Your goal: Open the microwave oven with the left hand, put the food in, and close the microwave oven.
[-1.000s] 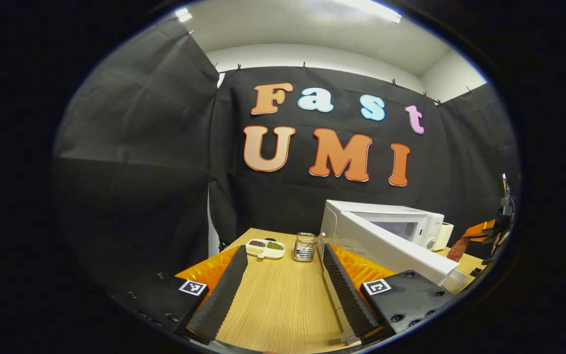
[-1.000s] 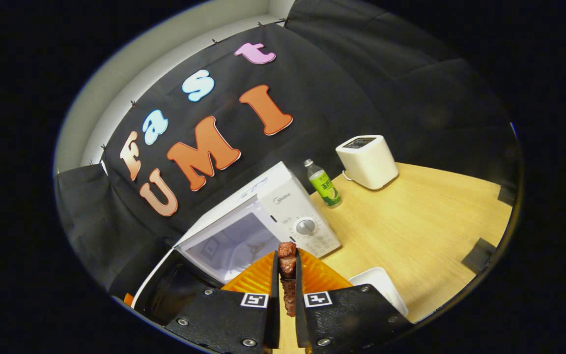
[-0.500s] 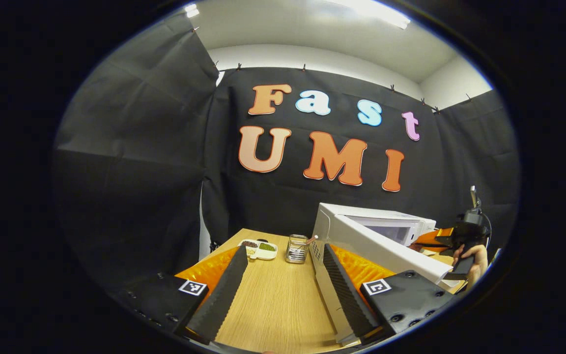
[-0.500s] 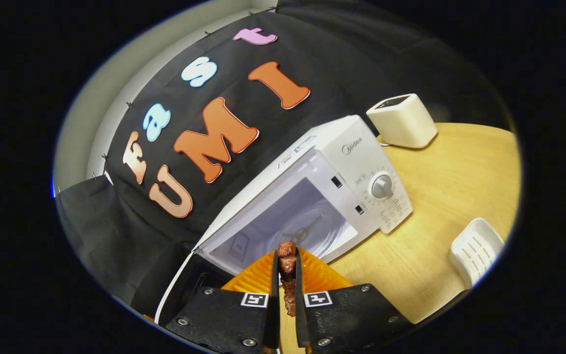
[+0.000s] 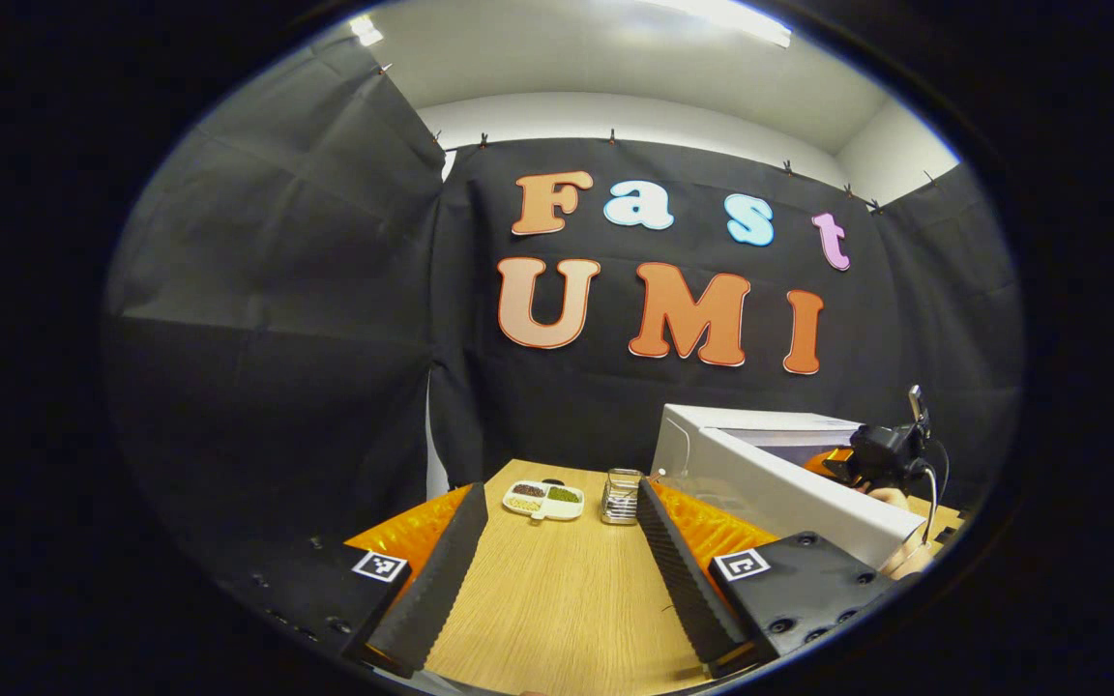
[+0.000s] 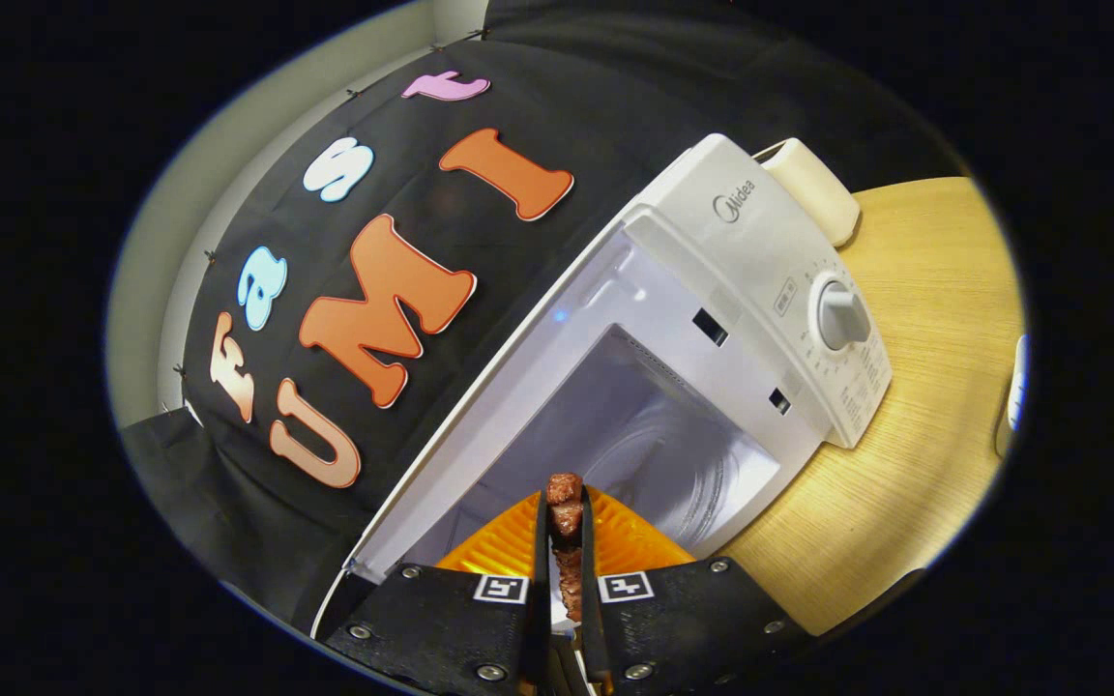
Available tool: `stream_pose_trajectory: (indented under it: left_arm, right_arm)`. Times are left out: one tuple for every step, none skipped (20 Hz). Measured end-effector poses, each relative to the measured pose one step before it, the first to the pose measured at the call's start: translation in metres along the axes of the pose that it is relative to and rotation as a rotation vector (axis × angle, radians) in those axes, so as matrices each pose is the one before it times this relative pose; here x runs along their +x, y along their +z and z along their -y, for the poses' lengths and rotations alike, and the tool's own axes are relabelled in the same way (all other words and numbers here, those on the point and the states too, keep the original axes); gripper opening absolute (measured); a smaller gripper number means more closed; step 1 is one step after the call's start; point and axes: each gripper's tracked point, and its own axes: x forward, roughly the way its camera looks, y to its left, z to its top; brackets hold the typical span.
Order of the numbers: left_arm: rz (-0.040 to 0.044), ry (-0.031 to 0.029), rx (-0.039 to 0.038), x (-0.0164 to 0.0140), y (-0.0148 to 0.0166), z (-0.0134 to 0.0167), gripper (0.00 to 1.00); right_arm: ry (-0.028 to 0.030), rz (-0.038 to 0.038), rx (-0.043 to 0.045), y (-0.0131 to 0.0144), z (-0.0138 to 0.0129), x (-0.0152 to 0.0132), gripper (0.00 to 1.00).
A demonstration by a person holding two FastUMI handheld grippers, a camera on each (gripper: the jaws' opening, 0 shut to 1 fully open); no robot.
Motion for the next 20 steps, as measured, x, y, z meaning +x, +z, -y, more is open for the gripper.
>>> stream_pose_trajectory:
  left_arm:
    - [0.00689, -0.00454, 0.00143, 0.00539, 0.00434, 0.00084, 0.97]
    - [0.00299, 0.00369, 0.00475, 0.00585, 0.00246, -0.00305, 0.97]
    - [0.00125, 0.00522, 0.00477, 0.00573, 0.00148, -0.00273, 0.97]
    - [-0.00072, 0.00117, 0.00149, 0.00454, -0.00016, -0.00067, 0.97]
    - [0.00207, 0.0013, -0.00081, 0.00377, 0.0012, -0.00096, 0.97]
    - [0.01009, 0.00247, 0.0007, 0.00292, 0.00151, -0.00092, 0.97]
    - [0.00611, 0.00221, 0.00042, 0.00293, 0.00181, -0.00042, 0.97]
    - [-0.00054, 0.00195, 0.00488, 0.00199, 0.0003, -0.00073, 0.97]
    - [-0.00544, -0.00134, 0.00482, 0.00111, -0.00235, 0.00013, 0.97]
    - [-0.00393, -0.00479, -0.00109, 0.002, -0.00076, 0.00152, 0.97]
    - [0.00038, -0.00678, -0.00662, 0.00118, -0.00019, 0.00252, 0.97]
    - [0.00095, -0.00659, -0.0105, 0.00045, -0.00021, 0.00262, 0.97]
    - [-0.00211, -0.00775, -0.01026, 0.00057, -0.00287, 0.00215, 0.97]
    - [-0.00504, -0.0052, -0.01002, 0.00049, -0.0031, 0.00189, 0.97]
    - [-0.00805, -0.00571, -0.00859, 0.0006, -0.00356, 0.0011, 0.97]
    - [-0.00938, -0.00388, -0.005, -0.00054, -0.00353, 0.00099, 0.97]
    - [-0.00598, -0.00038, -0.00211, -0.00084, -0.00207, -0.00023, 0.97]
    - [-0.00363, 0.00345, 0.0002, -0.00042, -0.00052, -0.00077, 0.97]
    - [-0.00272, 0.00494, -0.00026, -0.00171, -0.00125, -0.00252, 0.97]
    - [0.00038, 0.00379, -0.00171, -0.00095, 0.00017, -0.00099, 0.97]
  right_arm:
    - [-0.00168, 0.01429, 0.00042, -0.00247, -0.00207, 0.01, 0.12]
    - [-0.00451, 0.00858, 0.00015, -0.00202, 0.00005, 0.00874, 0.12]
    - [-0.00963, 0.00685, 0.00436, -0.00292, 0.00085, 0.00947, 0.12]
    - [-0.01289, 0.00495, 0.00781, -0.00279, 0.00355, 0.0092, 0.12]
    - [-0.02039, 0.0065, 0.01278, -0.00113, 0.00436, 0.00905, 0.12]
    - [-0.01997, 0.00705, 0.00677, -0.00217, 0.00427, 0.00889, 0.12]
    - [-0.01761, 0.00062, -0.00455, -0.00262, 0.00381, 0.00719, 0.12]
    - [-0.02168, -0.00733, -0.01363, -0.00393, 0.00447, 0.00746, 0.12]
    - [-0.00706, -0.00673, -0.00552, -0.00075, 0.00091, 0.00462, 0.12]
    - [-0.0087, -0.00954, -0.0214, -0.00103, 0.00109, 0.00272, 0.15]
    - [-0.02397, -0.00824, -0.05852, -0.00113, 0.00571, 0.00446, 0.18]
    - [-0.02884, -0.00514, -0.06672, -0.00043, 0.00704, 0.00449, 0.24]
    - [-0.00969, 0.00214, -0.06721, 0.00107, 0.00374, -0.00228, 0.3]
    - [0.0088, 0.00754, -0.06359, 0.00097, -0.00074, -0.00204, 0.5]
    - [-0.00268, 0.00672, -0.05429, -0.00153, 0.00173, -0.00293, 0.75]
    - [-0.00318, 0.015, -0.04714, 0.001, 0.00336, -0.00196, 0.9]
    - [-0.00333, 0.02085, -0.04929, 0.00446, 0.00106, -0.00489, 0.94]
    - [0.00643, 0.02254, -0.05168, 0.00376, -0.00049, -0.00297, 0.94]
    - [0.00035, 0.02067, -0.05666, 0.00438, 0.00002, -0.00347, 0.94]
    - [0.00013, 0.0193, -0.06304, 0.00493, 0.0003, -0.0021, 0.94]
